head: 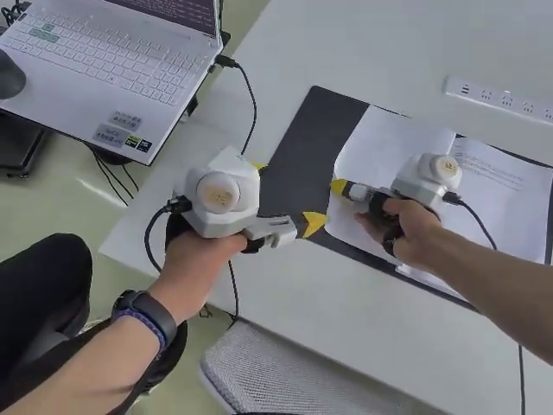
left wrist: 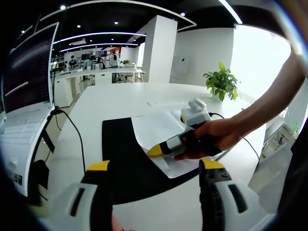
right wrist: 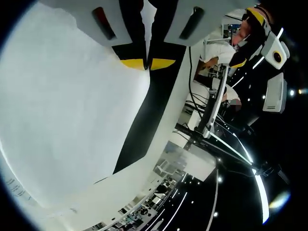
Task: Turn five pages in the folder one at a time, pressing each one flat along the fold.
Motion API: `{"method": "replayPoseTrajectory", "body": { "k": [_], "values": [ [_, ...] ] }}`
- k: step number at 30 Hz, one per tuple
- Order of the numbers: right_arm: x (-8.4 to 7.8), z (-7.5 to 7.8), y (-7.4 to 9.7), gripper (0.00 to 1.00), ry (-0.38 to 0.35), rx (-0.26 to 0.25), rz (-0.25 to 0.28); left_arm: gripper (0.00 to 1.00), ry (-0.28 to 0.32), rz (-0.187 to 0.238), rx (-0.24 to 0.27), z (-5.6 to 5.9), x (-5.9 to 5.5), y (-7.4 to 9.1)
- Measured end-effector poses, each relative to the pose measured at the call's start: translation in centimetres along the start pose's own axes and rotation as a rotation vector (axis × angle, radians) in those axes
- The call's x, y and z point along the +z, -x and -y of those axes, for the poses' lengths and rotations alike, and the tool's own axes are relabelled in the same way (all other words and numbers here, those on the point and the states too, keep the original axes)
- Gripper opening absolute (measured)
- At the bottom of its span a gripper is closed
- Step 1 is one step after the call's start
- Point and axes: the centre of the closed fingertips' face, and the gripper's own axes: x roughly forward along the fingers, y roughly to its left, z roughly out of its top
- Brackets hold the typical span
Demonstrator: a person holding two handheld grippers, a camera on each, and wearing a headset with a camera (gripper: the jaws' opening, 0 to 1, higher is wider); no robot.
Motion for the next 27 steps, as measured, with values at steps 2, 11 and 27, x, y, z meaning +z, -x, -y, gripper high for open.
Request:
{"method": "replayPoseTrajectory", "body": {
  "k": [2,11,27],
  "values": [
    [0.0,-0.1,0.0,0.00,-0.009,0.004,0.000,0.73,0.004,-0.001,-0.002,0.1,-0.1,-0.1],
    [-0.1,-0.9,0.1,0.09,0.007,0.026,0.008,0.73,0.002,-0.005,-0.010,0.4,-0.2,-0.5],
    [-1.1,-3.9,1.3,0.37,0.071,0.101,-0.020,0.71,-0.008,-0.021,-0.027,0.9,-0.6,-1.4]
  ]
}}
